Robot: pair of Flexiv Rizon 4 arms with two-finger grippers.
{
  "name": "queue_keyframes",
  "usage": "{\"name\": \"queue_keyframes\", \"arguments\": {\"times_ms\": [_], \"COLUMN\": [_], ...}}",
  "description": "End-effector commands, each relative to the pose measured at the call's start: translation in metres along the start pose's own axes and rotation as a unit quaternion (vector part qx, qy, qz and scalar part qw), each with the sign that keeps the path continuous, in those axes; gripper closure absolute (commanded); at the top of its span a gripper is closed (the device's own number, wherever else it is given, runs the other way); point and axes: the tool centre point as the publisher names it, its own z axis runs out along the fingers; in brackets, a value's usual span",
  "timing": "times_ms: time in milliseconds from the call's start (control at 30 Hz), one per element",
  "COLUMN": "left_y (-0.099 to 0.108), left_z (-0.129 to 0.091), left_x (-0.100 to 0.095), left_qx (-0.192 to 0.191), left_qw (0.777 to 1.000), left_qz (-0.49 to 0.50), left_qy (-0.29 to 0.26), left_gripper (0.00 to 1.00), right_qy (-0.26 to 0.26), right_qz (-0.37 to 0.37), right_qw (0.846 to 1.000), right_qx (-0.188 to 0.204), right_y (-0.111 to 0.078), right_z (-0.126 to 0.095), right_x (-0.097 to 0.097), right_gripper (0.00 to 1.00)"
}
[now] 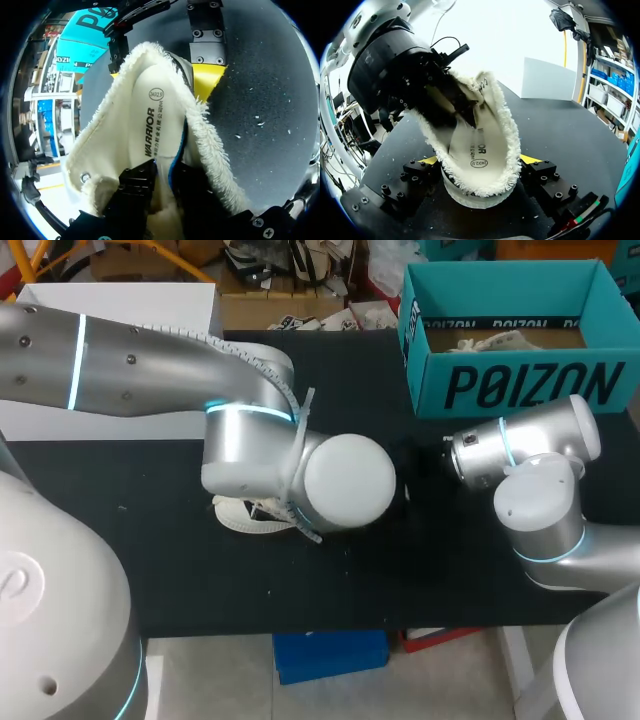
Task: Take the shoe out of the shoebox, open the shoe tongue, remove and reinsert the insole, then place the shoe into the shoebox
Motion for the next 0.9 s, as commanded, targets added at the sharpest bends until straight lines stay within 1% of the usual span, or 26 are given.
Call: {"name": "queue_keyframes", "arguments": {"times_ms": [33,100,133,167,200,267,300,500,600,767,833,900], "left_y": [0.01,0.009,0.009,0.009,0.009,0.008,0.009,0.012,0.014,0.015,0.015,0.015], "left_z": [0.04,0.041,0.043,0.044,0.044,0.045,0.045,0.038,0.033,0.025,0.022,0.019], "left_x": [0.005,0.003,0.002,0.0,0.0,-0.002,-0.003,-0.007,-0.012,-0.022,-0.026,-0.029], "left_qx": [0.008,0.012,0.014,0.015,0.012,0.011,0.01,0.015,0.022,0.041,0.041,0.048], "left_qw": [0.998,0.998,0.999,0.999,0.999,1.0,1.0,0.999,0.998,0.993,0.993,0.99], "left_qz": [-0.005,-0.01,-0.015,-0.016,-0.018,-0.025,-0.025,-0.041,-0.05,-0.064,-0.066,-0.071], "left_qy": [-0.061,-0.053,-0.04,-0.033,-0.032,-0.01,-0.01,0.021,0.041,0.091,0.094,0.111], "left_gripper": [0.8,0.83,0.9,1.0,1.0,1.0,1.0,1.0,1.0,1.0,1.0,1.0], "right_qy": [0.0,0.0,0.0,0.0,0.0,0.0,0.0,0.0,0.0,0.0,0.0,0.0], "right_qz": [0.001,0.001,0.001,0.001,0.001,0.001,0.001,0.001,0.001,0.001,0.001,0.001], "right_qw": [1.0,1.0,1.0,1.0,1.0,1.0,1.0,1.0,1.0,1.0,1.0,1.0], "right_qx": [0.001,0.001,0.001,0.001,0.001,0.001,0.001,0.001,0.001,0.001,0.001,0.001], "right_y": [-0.002,-0.002,-0.002,-0.002,-0.002,-0.002,-0.002,-0.002,-0.002,-0.002,-0.002,-0.002], "right_z": [0.001,0.001,0.001,0.001,0.001,0.001,0.001,0.001,0.001,0.001,0.001,0.001], "right_x": [-0.001,-0.001,-0.001,-0.001,-0.001,-0.001,-0.001,-0.001,-0.001,-0.001,-0.001,-0.001], "right_gripper": [1.0,1.0,1.0,1.0,1.0,1.0,1.0,1.0,1.0,1.0,1.0,1.0]}}
